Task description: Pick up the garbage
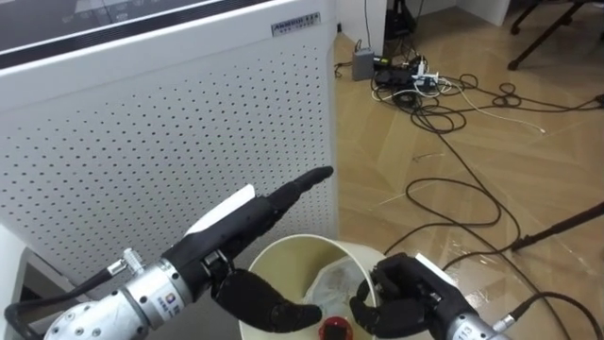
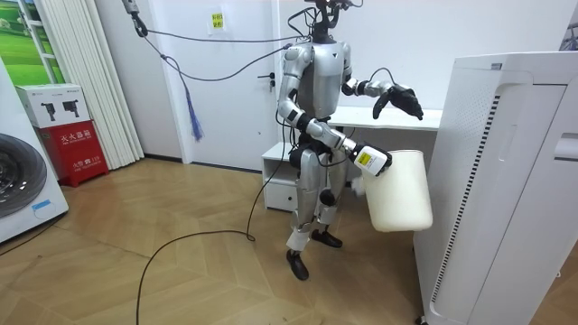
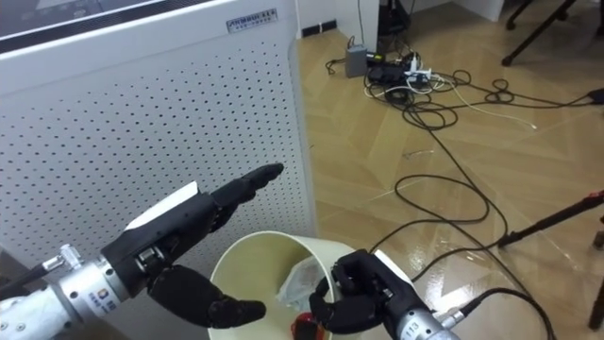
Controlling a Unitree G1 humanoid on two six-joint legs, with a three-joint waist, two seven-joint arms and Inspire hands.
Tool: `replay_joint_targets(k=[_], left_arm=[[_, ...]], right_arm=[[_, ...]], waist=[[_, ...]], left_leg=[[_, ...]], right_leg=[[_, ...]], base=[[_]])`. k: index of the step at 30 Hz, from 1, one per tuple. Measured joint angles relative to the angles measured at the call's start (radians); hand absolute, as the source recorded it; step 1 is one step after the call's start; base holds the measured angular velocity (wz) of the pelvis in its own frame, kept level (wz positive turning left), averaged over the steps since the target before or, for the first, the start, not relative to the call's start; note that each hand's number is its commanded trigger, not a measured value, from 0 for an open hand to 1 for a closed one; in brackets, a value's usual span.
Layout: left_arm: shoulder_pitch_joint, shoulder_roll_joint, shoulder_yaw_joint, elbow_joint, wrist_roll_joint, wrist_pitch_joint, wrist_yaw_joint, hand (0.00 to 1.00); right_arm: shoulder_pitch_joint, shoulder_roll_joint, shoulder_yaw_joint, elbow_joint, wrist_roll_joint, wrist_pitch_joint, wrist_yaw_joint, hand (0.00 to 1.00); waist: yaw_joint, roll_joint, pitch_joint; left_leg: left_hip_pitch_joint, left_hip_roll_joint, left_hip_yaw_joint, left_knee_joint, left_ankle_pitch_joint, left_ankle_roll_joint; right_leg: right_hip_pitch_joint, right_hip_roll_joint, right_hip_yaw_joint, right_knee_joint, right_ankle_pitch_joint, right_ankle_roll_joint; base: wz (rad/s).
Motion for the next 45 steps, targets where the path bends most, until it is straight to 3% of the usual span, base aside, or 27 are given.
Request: replay_joint_targets(k=[6, 14, 20, 24, 26, 28, 29, 30, 36, 40, 45], left_arm=[[0.000, -0.023, 0.000, 0.000, 0.004, -0.007, 0.031, 0.00], [0.003, -0.027, 0.000, 0.001, 0.000, -0.019, 0.081, 0.00], [0.088, -0.048, 0.007, 0.017, 0.003, -0.037, 0.153, 0.00], [0.144, -0.105, 0.038, 0.120, 0.003, -0.045, 0.209, 0.00], [0.167, -0.116, 0.055, 0.149, 0.004, -0.045, 0.237, 0.00], [0.183, -0.120, 0.070, 0.168, 0.004, -0.051, 0.260, 0.00], [0.186, -0.124, 0.072, 0.220, 0.004, -0.077, 0.275, 0.00], [0.194, -0.129, 0.073, 0.275, 0.004, -0.081, 0.292, 0.00], [0.235, -0.153, 0.069, 0.476, -0.033, -0.075, 0.313, 0.00], [0.255, -0.169, 0.064, 0.579, -0.033, -0.076, 0.337, 0.00], [0.245, -0.176, 0.019, 0.794, -0.033, -0.075, 0.345, 0.00]], right_arm=[[0.005, 0.002, 0.000, 0.000, 0.000, -0.011, 0.000, 1.00], [0.049, 0.026, -0.002, 0.002, 0.001, -0.016, -0.002, 1.00], [0.066, 0.036, -0.006, 0.002, -0.001, -0.016, 0.001, 1.00], [0.109, 0.041, -0.041, 0.002, -0.003, -0.033, -0.001, 1.00], [0.122, 0.045, -0.063, 0.002, -0.010, -0.034, -0.006, 1.00], [0.127, 0.045, -0.074, 0.002, -0.016, -0.034, -0.013, 1.00], [0.136, 0.045, -0.080, 0.003, -0.016, -0.034, -0.014, 1.00], [0.143, 0.045, -0.080, 0.004, -0.016, -0.034, -0.015, 1.00], [0.159, 0.048, -0.095, 0.030, -0.007, -0.039, -0.024, 1.00], [0.174, 0.072, -0.110, 0.043, -0.032, -0.041, -0.034, 1.00], [0.173, 0.087, -0.112, 0.136, -0.043, -0.063, -0.033, 1.00]], waist=[[-0.001, -0.001, -0.0008], [-0.002, -0.002, -0.0024], [0.001, -0.004, -0.0041], [0.022, -0.011, -0.0091], [0.029, -0.015, -0.0110], [0.029, -0.022, -0.0138], [0.032, -0.028, -0.0165], [0.034, -0.034, -0.0187], [0.023, -0.061, -0.0168], [0.022, -0.062, -0.0166], [0.020, -0.059, -0.0179]], left_leg=[[0.001, 0.000, 0.000, 0.000, 0.000, 0.000], [0.004, 0.003, 0.000, 0.004, 0.000, 0.000], [0.003, 0.002, 0.001, 0.004, 0.000, 0.000], [-0.001, 0.002, 0.001, 0.005, 0.000, 0.000], [-0.006, 0.002, 0.001, 0.005, 0.000, 0.000], [-0.012, 0.002, 0.000, 0.005, 0.000, 0.000], [-0.009, 0.002, 0.000, 0.004, 0.000, 0.000], [-0.002, 0.002, 0.001, 0.003, 0.000, 0.000], [0.017, 0.003, 0.004, 0.003, 0.000, 0.000], [0.013, 0.005, 0.004, 0.006, 0.000, 0.000], [0.000, 0.005, 0.009, 0.005, 0.000, 0.000]], right_leg=[[0.002, 0.001, -0.001, 0.000, 0.000, 0.000], [0.013, 0.002, -0.014, -0.001, 0.000, -0.001], [0.009, 0.002, -0.012, -0.001, 0.000, -0.001], [0.004, 0.002, -0.011, -0.001, 0.000, -0.001], [-0.002, 0.002, -0.007, 0.000, 0.000, -0.001], [-0.007, 0.002, -0.010, 0.000, 0.000, -0.001], [-0.003, 0.002, -0.011, 0.000, 0.000, -0.001], [0.003, 0.002, -0.011, 0.000, 0.000, -0.001], [0.030, 0.005, -0.017, -0.014, 0.000, -0.001], [0.027, 0.007, -0.016, -0.015, 0.000, -0.001], [0.011, 0.007, -0.003, -0.015, 0.000, -0.001]], base=[[0.00], [0.02], [0.00], [0.00], [0.00], [0.02], [0.00], [0.00], [0.02], [0.00], [-0.01]])
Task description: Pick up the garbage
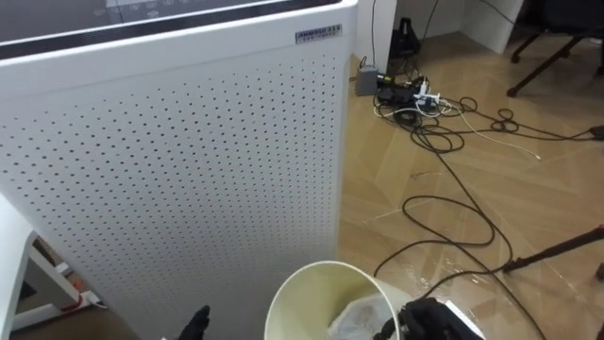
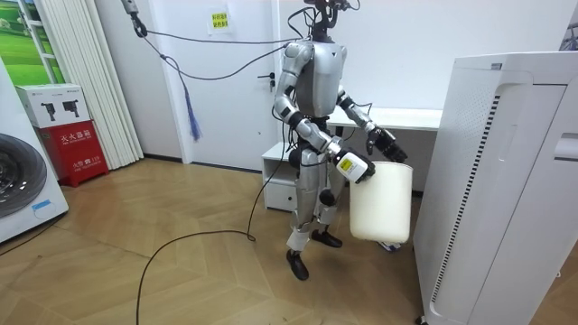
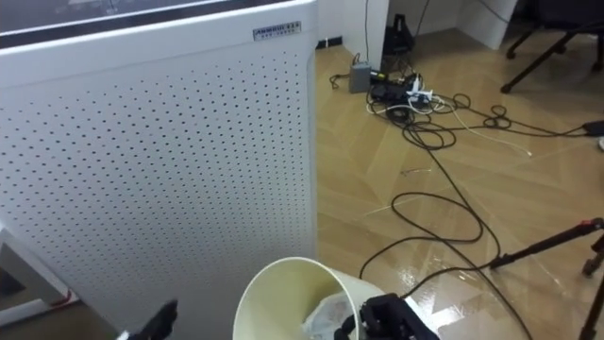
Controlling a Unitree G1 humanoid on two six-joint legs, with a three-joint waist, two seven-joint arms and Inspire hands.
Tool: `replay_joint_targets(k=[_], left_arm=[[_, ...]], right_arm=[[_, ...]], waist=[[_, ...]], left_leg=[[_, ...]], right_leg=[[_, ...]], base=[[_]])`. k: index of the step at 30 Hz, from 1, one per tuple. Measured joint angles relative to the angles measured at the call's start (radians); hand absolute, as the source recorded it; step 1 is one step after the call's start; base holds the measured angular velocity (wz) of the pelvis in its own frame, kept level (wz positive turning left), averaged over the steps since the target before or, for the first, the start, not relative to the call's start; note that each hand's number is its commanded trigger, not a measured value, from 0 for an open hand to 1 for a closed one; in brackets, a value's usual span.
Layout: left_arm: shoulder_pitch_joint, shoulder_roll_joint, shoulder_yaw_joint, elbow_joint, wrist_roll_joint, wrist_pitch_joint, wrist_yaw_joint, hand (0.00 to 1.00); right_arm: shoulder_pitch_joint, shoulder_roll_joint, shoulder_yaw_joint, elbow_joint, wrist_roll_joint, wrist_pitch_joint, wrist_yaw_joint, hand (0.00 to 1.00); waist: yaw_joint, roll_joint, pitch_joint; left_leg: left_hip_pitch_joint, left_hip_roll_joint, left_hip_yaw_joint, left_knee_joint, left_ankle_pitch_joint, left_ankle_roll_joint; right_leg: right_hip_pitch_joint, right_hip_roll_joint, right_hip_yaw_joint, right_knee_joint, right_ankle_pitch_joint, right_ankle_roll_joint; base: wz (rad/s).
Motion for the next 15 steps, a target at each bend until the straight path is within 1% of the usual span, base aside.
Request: replay_joint_targets(k=[1, 3, 4, 6, 7, 9, 10, 12, 15], left_arm=[[0.005, 0.000, -0.004, 0.012, 0.000, 0.000, 0.001, 0.00], [0.004, -0.007, -0.010, 0.078, 0.001, 0.002, 0.002, 0.00], [0.004, -0.008, -0.010, 0.094, 0.001, 0.002, 0.004, 0.00], [0.000, -0.010, -0.010, 0.162, 0.000, 0.002, 0.008, 0.00], [0.000, -0.010, -0.010, 0.177, -0.001, 0.002, 0.009, 0.00], [-0.003, -0.013, -0.010, 0.237, -0.021, 0.010, 0.009, 0.00], [-0.005, -0.013, -0.010, 0.252, -0.022, 0.012, 0.008, 0.00], [-0.007, -0.013, -0.010, 0.304, -0.022, 0.019, 0.008, 0.00], [-0.007, -0.016, -0.005, 0.351, -0.021, 0.019, 0.010, 0.00]], right_arm=[[0.001, 0.000, 0.000, 0.010, 0.000, 0.000, 0.000, 1.00], [0.002, 0.000, 0.002, 0.053, 0.000, 0.000, 0.002, 1.00], [0.002, 0.000, 0.002, 0.062, -0.001, 0.000, 0.002, 1.00], [0.000, 0.001, 0.002, 0.140, -0.001, -0.020, 0.009, 1.00], [0.000, 0.001, 0.002, 0.163, -0.001, -0.021, 0.011, 1.00], [0.002, 0.003, 0.003, 0.249, -0.002, -0.019, 0.011, 1.00], [0.003, 0.005, 0.003, 0.266, -0.002, -0.019, 0.011, 1.00], [0.004, 0.019, 0.002, 0.341, -0.001, -0.019, 0.011, 1.00], [0.014, 0.034, -0.008, 0.424, -0.018, -0.021, 0.009, 1.00]], waist=[[0.001, 0.000, 0.0003], [0.002, 0.000, 0.0005], [0.002, 0.000, 0.0005], [0.000, -0.004, -0.0001], [-0.001, -0.005, -0.0006], [-0.001, -0.009, 0.0014], [-0.002, -0.010, 0.0020], [-0.008, -0.017, 0.0006], [-0.009, -0.028, -0.0015]], left_leg=[[0.000, 0.000, 0.001, -0.001, 0.000, 0.000], [-0.001, 0.000, 0.006, -0.002, 0.000, 0.000], [-0.001, 0.000, 0.007, -0.002, 0.000, 0.000], [0.002, 0.000, 0.007, -0.004, 0.000, 0.000], [0.002, 0.000, 0.007, -0.004, 0.000, 0.000], [0.000, -0.002, 0.008, -0.008, 0.000, 0.000], [-0.001, -0.002, 0.008, -0.008, 0.000, 0.000], [-0.001, -0.002, 0.008, -0.008, 0.000, 0.000], [0.000, -0.002, 0.008, -0.008, 0.000, 0.000]], right_leg=[[-0.001, 0.000, 0.001, 0.000, 0.000, 0.000], [-0.003, 0.000, 0.002, -0.001, 0.000, 0.001], [-0.003, 0.000, 0.003, -0.002, 0.000, 0.001], [0.001, 0.000, 0.002, -0.005, -0.001, 0.001], [0.001, 0.000, 0.001, -0.006, -0.001, 0.002], [-0.001, -0.001, -0.001, -0.005, -0.002, 0.003], [-0.002, -0.002, -0.001, -0.005, -0.002, 0.003], [0.000, -0.001, -0.002, -0.010, -0.003, 0.004], [0.003, 0.000, -0.001, -0.020, -0.003, 0.004]], base=[[0.00], [0.00], [-0.04], [0.00], [0.04], [0.02], [0.00], [0.00], [0.00]])
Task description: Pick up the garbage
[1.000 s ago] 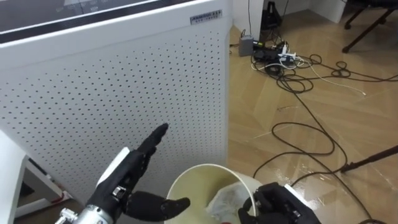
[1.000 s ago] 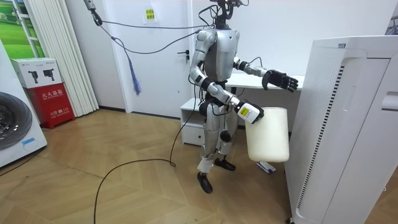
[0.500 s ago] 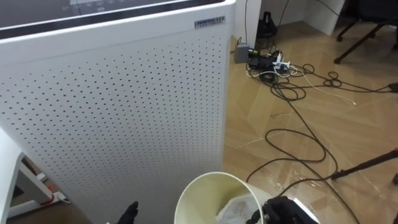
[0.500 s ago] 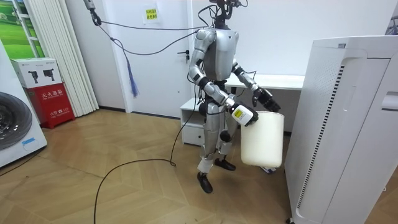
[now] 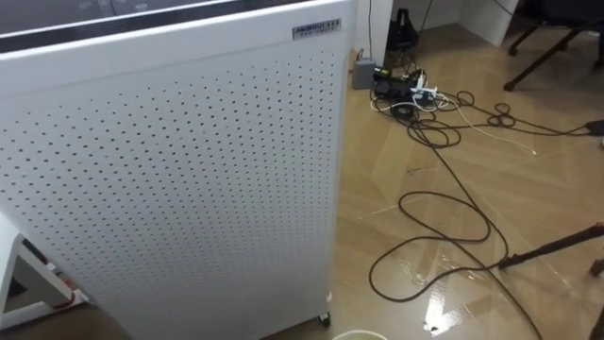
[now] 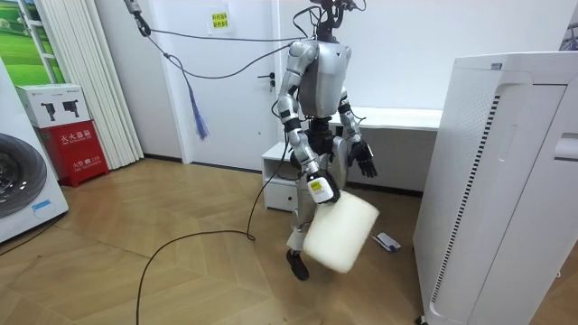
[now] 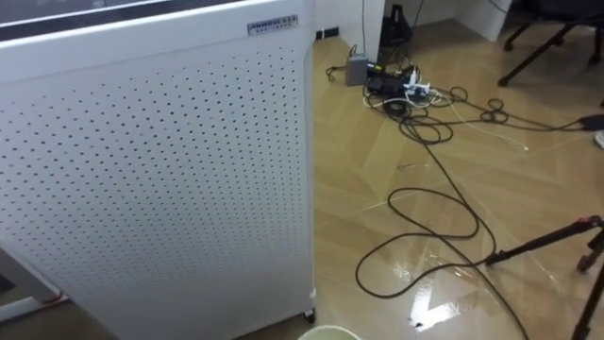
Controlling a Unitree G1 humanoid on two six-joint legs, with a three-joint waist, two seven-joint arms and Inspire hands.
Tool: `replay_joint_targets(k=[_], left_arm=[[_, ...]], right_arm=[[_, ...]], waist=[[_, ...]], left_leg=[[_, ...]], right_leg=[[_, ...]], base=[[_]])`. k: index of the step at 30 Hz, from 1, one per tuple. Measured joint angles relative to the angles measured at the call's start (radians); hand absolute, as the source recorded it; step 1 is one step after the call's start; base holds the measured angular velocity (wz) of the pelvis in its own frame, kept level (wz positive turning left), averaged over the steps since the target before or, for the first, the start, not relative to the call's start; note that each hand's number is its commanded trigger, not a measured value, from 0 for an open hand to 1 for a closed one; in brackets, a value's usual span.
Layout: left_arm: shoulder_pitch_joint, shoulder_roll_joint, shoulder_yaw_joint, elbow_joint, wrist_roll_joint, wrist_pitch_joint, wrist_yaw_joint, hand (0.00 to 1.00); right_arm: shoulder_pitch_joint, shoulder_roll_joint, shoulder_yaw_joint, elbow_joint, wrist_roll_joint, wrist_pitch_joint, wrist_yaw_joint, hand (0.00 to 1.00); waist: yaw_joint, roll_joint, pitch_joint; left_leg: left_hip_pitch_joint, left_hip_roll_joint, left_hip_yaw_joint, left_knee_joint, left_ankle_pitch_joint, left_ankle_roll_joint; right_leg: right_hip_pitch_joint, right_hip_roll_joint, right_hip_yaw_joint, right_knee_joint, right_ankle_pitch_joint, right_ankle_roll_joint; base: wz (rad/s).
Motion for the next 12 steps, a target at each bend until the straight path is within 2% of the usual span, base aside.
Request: replay_joint_targets(k=[3, 7, 10, 11, 12], left_arm=[[-0.003, -0.001, 0.000, 0.042, -0.031, -0.001, 0.004, 0.00], [-0.009, -0.014, 0.004, 0.113, -0.098, 0.000, 0.004, 0.00], [-0.004, -0.030, 0.050, 0.158, -0.127, 0.001, 0.005, 0.00], [0.003, -0.032, 0.066, 0.172, -0.152, 0.002, 0.005, 0.00], [0.010, -0.033, 0.081, 0.183, -0.176, 0.004, 0.005, 0.00]], right_arm=[[0.006, 0.008, -0.006, 0.074, -0.008, -0.001, -0.010, 1.00], [0.004, 0.031, -0.069, 0.180, 0.000, -0.019, -0.017, 1.00], [0.010, 0.048, -0.118, 0.248, 0.024, -0.023, -0.017, 1.00], [0.010, 0.059, -0.147, 0.268, 0.029, -0.023, -0.017, 1.00], [0.016, 0.067, -0.171, 0.274, 0.033, -0.022, -0.014, 1.00]], waist=[[0.003, -0.003, -0.0015], [-0.007, 0.005, -0.0045], [-0.013, 0.006, -0.0031], [-0.014, 0.007, -0.0071], [-0.014, 0.007, -0.0062]], left_leg=[[0.001, 0.001, 0.001, 0.000, 0.000, 0.000], [0.016, 0.001, 0.001, -0.002, 0.000, 0.000], [0.039, 0.001, 0.002, -0.010, 0.000, 0.000], [0.045, 0.001, 0.002, -0.014, -0.001, -0.001], [0.052, 0.001, 0.004, -0.018, -0.002, -0.002]], right_leg=[[-0.003, 0.002, -0.002, -0.005, 0.000, 0.000], [0.019, 0.005, -0.002, -0.019, 0.004, 0.001], [0.043, 0.007, -0.003, -0.024, 0.004, 0.002], [0.048, 0.009, -0.001, -0.034, 0.004, 0.003], [0.051, 0.010, 0.001, -0.034, 0.003, 0.003]], base=[[0.00], [0.02], [0.00], [-0.05], [-0.04]])
